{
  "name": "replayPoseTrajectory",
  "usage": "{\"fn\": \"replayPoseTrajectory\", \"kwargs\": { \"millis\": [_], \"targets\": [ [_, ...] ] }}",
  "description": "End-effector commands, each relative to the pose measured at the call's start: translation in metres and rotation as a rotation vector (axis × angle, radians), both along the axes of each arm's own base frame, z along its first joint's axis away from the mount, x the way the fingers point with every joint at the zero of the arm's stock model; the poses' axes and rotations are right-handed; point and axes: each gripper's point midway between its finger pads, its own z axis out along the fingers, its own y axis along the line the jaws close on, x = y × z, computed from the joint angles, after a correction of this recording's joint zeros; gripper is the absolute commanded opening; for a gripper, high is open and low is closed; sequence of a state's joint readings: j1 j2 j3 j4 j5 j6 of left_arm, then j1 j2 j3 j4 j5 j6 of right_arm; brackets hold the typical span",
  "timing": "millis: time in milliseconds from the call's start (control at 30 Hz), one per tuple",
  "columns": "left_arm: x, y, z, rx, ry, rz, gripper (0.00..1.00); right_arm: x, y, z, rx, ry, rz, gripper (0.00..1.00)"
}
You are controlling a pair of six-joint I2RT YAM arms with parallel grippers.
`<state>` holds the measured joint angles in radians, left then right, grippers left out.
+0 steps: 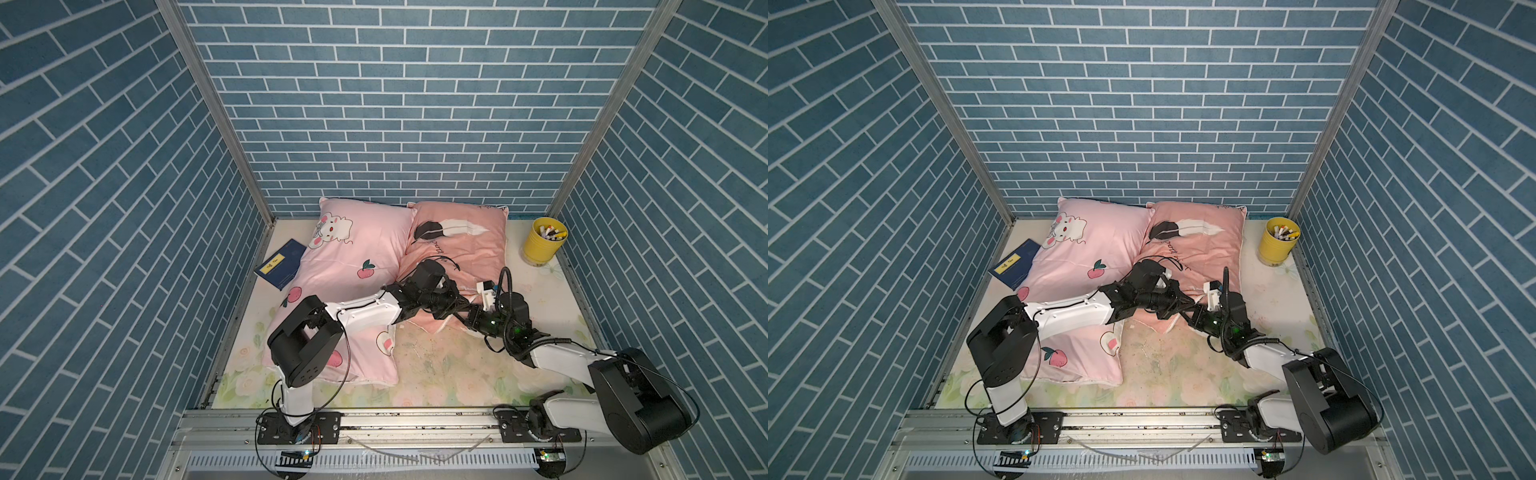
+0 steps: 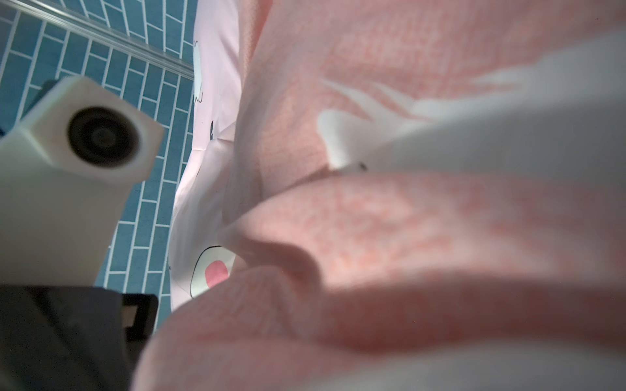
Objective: Zip up pillowcases
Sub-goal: Zip the zipper on the pillowcase.
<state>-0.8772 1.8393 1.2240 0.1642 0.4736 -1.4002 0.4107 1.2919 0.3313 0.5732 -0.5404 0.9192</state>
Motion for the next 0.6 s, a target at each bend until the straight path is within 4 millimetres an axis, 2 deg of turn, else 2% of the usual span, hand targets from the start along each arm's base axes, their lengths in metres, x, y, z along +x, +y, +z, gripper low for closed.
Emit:
{"fn": "replayPoseTrajectory", "kwargs": {
  "millis": [0, 200, 567],
  "targets": [
    [0.010, -0.002, 0.008, -0.043, -0.025, 0.002, 0.00, 0.004, -0.003, 0.011, 0.002, -0.040, -0.030, 0.00],
    [0.020, -0.003, 0.019, -0.067, -0.049, 0.019, 0.00, -0.014, -0.011, 0.003, -0.007, -0.004, -0.033, 0.00],
    [0.031, -0.014, 0.026, -0.084, -0.069, 0.031, 0.00, -0.042, -0.012, -0.016, -0.031, 0.078, -0.006, 0.00]
  ]
}}
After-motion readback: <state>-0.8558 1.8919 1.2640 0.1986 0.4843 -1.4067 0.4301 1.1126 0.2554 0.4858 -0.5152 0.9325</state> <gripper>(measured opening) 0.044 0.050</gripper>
